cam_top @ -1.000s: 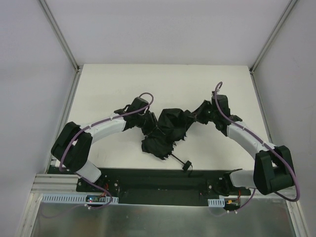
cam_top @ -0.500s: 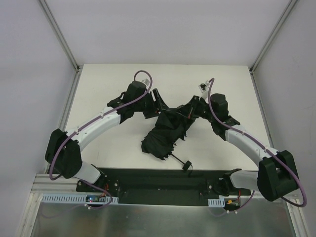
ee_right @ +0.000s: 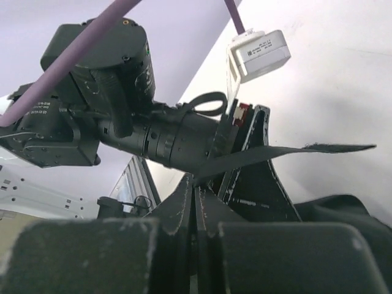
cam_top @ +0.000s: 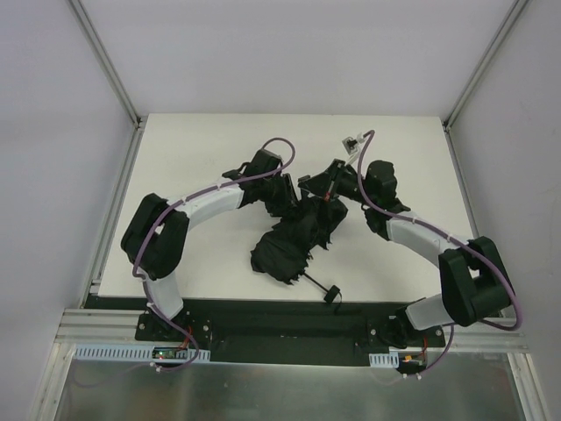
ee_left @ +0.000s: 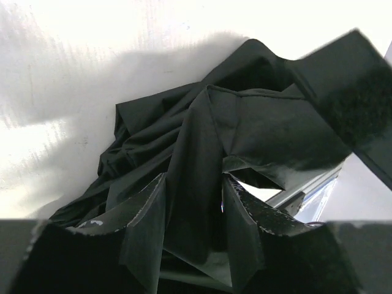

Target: Put away the umbrella

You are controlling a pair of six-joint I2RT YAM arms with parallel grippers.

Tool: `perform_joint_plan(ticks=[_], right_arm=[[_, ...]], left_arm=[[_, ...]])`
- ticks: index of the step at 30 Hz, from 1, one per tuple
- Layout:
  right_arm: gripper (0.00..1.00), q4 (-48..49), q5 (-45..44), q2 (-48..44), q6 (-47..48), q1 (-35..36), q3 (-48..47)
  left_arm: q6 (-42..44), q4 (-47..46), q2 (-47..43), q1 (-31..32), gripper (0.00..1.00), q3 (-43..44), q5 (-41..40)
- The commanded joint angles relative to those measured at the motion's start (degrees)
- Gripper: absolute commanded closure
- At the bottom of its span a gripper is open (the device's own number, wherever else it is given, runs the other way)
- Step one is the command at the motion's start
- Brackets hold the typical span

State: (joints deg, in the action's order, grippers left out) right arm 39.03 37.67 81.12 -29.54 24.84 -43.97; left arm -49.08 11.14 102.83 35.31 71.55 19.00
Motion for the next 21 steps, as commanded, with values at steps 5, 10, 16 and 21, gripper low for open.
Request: perform_joint_plan(ticks=[5,10,16,21], right_arm=[[1.00,14.0,1.4,6.7,-1.7,-3.9,0.4],[1.00,15.6,4.7,12.7,-3.3,-6.2,-1.3],[1.00,17.3,4.2,12.9,-11.5,-6.1,-3.8],[1.00,26.8,0.9,11.3,-21.2,-4.3,-4.2]], left_arm=[[3.0,1.9,-11.4,-1.7,0.48,-2.5,-1.9],[7.1,4.9,-18.1,-2.3,0.34,-3.2,-2.9],[9.4,4.7,-16.7,1.8,0.33,-4.3,3.5],[9.4,3.8,-12.0,4.8,0.58,-4.9,3.1]])
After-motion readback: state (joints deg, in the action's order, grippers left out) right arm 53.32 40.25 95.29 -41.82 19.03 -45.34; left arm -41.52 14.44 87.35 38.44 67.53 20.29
